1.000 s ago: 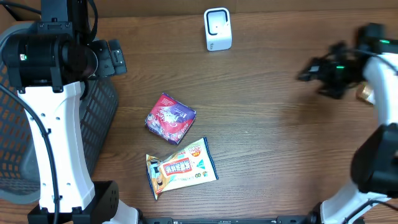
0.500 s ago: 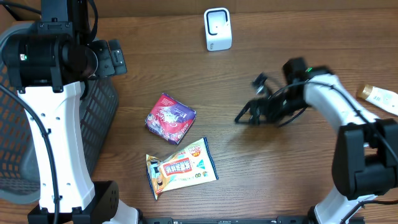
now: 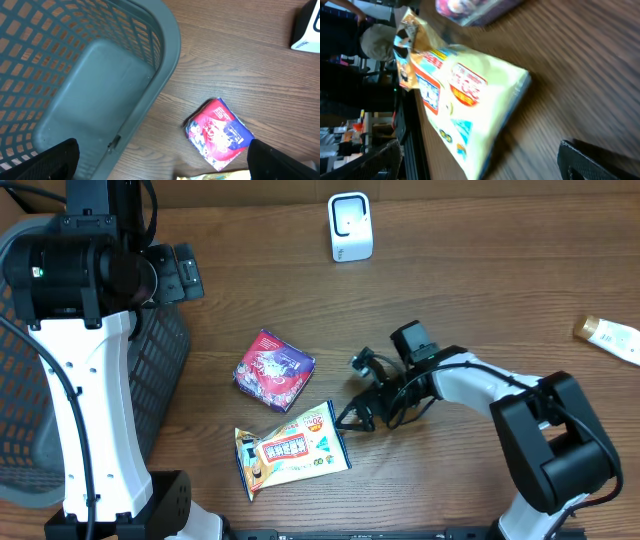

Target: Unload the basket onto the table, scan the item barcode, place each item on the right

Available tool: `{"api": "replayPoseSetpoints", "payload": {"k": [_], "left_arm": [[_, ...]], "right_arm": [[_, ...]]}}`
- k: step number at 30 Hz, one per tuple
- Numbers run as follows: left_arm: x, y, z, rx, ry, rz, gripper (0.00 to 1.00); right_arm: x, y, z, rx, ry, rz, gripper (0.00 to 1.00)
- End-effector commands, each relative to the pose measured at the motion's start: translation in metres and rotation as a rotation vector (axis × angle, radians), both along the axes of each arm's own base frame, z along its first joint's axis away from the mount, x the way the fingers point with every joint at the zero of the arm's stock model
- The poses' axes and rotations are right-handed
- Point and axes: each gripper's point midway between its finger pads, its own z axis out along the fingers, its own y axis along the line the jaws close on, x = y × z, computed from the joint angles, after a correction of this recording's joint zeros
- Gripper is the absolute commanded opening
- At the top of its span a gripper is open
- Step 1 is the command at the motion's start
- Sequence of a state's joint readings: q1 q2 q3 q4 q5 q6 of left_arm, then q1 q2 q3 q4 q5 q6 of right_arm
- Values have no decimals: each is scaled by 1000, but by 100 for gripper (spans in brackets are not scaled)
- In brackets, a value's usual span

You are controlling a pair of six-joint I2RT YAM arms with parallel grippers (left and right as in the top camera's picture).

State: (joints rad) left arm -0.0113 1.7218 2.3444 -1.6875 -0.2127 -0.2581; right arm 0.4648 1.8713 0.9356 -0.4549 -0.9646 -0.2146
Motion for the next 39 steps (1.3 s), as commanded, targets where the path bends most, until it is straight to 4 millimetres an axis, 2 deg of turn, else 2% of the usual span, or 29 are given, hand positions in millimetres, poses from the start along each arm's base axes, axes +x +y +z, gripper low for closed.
{"api": "replayPoseSetpoints", "payload": {"k": [1, 5, 10, 16, 17, 18, 19, 32, 35, 39], "left_arm": [[2, 1, -3, 2, 11, -5, 100], [2, 1, -3, 2, 11, -5, 100], [2, 1, -3, 2, 11, -5, 100], [2, 1, -3, 2, 11, -5, 99], [2, 1, -3, 2, 11, -5, 100], [2, 1, -3, 2, 11, -5, 99], [2, 1, -3, 2, 11, -5, 100], [3, 1, -2, 2, 4, -5, 100], [30, 13, 18, 80, -124, 0, 100], [43, 4, 26, 39, -191, -25, 99]], "right_arm": [[-13, 14, 2, -6, 21, 21, 100], [-24, 26, -17, -102, -16, 42, 100], [-49, 47, -33, -110, 0, 119, 100], [-55, 54, -29, -61, 16, 144, 100], [-55, 53, -30, -63, 19, 144, 89], [-56, 53, -30, -66, 23, 144, 51], [-58, 51, -31, -78, 34, 144, 4], [-50, 36, -50, -211, -17, 110, 4], [-48, 33, -54, -239, -27, 103, 4], [-48, 30, -57, -259, -29, 99, 4]]}}
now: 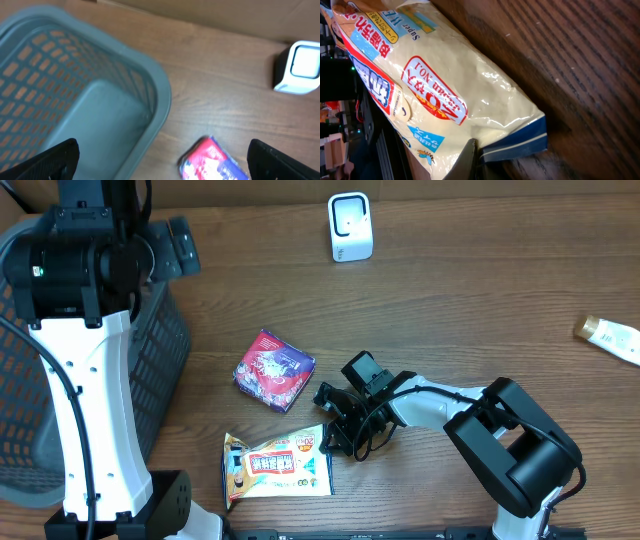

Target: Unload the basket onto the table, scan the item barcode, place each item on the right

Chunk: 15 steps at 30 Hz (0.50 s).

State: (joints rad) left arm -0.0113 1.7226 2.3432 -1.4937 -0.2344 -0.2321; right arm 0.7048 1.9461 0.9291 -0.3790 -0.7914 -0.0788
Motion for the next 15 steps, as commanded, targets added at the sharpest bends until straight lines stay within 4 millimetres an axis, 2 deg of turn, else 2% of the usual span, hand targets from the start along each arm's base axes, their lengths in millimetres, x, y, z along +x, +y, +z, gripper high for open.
{"api": "replayPoseSetpoints", "payload": {"k": [1, 3, 4, 6, 9, 12, 14, 15], "left_arm": [[5, 1, 0, 9, -2, -15, 100], [15, -4, 7, -29, -60, -14, 100], [17, -16, 6, -74, -60, -65, 100], [10, -43, 5, -131, -38, -224, 100], [-4, -52, -2, -99, 22, -226, 100], [-26, -53, -5, 5, 74, -150, 85], [-41, -57, 4, 89, 60, -106, 78], [-48, -63, 9, 113, 42, -99, 68]], "right_arm": [[6, -9, -12, -72, -46, -14, 4], [6, -10, -13, -81, -50, -16, 4], [6, -10, -13, -81, -50, -16, 4], [6, -10, -13, -82, -50, -16, 4], [6, -12, -15, -97, -50, -19, 4], [5, -16, -17, -118, -46, -24, 4], [5, -18, -19, -132, -47, -26, 4], [5, -19, -20, -139, -48, -27, 4]]}}
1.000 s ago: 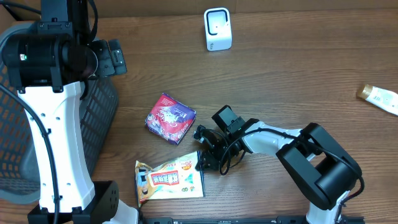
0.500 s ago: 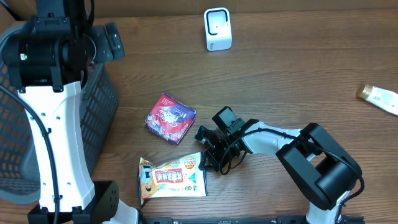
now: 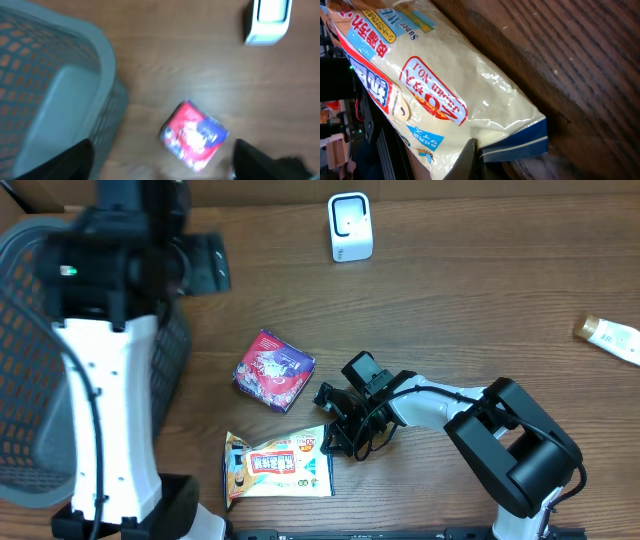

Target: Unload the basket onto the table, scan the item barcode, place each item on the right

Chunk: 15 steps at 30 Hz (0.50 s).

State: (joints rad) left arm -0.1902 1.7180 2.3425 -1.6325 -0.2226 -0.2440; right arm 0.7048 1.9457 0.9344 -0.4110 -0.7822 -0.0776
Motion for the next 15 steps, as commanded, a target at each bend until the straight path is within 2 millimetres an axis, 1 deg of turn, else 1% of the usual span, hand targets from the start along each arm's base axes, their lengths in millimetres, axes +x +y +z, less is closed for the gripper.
{"api": "replayPoseSetpoints", "payload": {"k": [1, 2, 3, 4, 6, 8, 9, 10, 11, 13, 15], "left_arm": [[-29, -5, 33, 122, -119, 67, 54], [-35, -9, 36, 126, -132, 75, 30], [-41, -13, 40, 121, -151, 84, 9], [-46, -17, 41, 110, -158, 76, 4], [-54, -12, 39, 115, -160, 103, 5], [-59, 0, 30, 140, -137, 145, 4], [-62, 9, 22, 154, -117, 180, 4], [-66, 18, 8, 162, -83, 223, 4], [-67, 21, -1, 162, -73, 240, 5], [-65, 21, -19, 148, -84, 256, 5], [-61, 15, -41, 104, -109, 251, 4]], "right_arm": [[8, -17, -19, -124, -64, -26, 4], [7, -17, -19, -126, -62, -26, 4], [7, -17, -20, -129, -59, -25, 4], [6, -18, -20, -132, -56, -25, 4], [5, -20, -21, -143, -51, -25, 4], [4, -23, -22, -160, -48, -26, 4], [4, -24, -23, -168, -47, -26, 4], [4, -26, -24, -182, -51, -28, 4], [4, -28, -25, -191, -55, -29, 4], [5, -28, -26, -192, -59, -30, 4], [5, -28, -26, -191, -60, -30, 4]]}}
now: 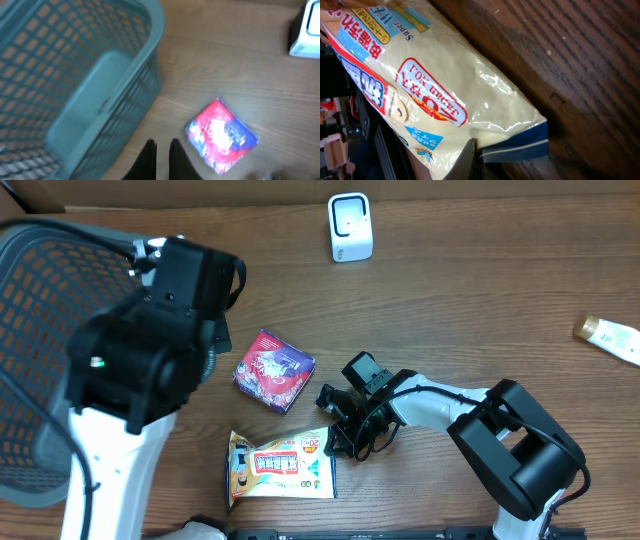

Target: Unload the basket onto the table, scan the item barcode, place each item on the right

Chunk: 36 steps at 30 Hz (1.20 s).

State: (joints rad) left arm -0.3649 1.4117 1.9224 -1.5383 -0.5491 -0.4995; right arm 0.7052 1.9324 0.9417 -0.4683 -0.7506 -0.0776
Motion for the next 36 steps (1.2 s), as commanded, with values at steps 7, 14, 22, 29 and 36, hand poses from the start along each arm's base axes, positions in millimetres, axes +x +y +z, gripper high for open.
{"api": "replayPoseSetpoints", "payload": {"k": [7, 14, 22, 29, 36], "left_arm": [[-21, -25, -146, -189, 96, -32, 4], [-72, -35, -240, -304, 340, 13, 4], [-112, -56, -292, -442, 516, -15, 4], [-128, -71, -326, -572, 571, -27, 4], [-130, -72, -338, -638, 608, -5, 4]], "right_arm": [[5, -21, -25, -146, -52, -24, 4], [4, -25, -24, -168, -16, -56, 4], [24, -34, -20, -195, 37, -178, 4], [46, -50, -15, -161, 77, -266, 4], [57, -52, -4, -95, 119, -306, 23]]}}
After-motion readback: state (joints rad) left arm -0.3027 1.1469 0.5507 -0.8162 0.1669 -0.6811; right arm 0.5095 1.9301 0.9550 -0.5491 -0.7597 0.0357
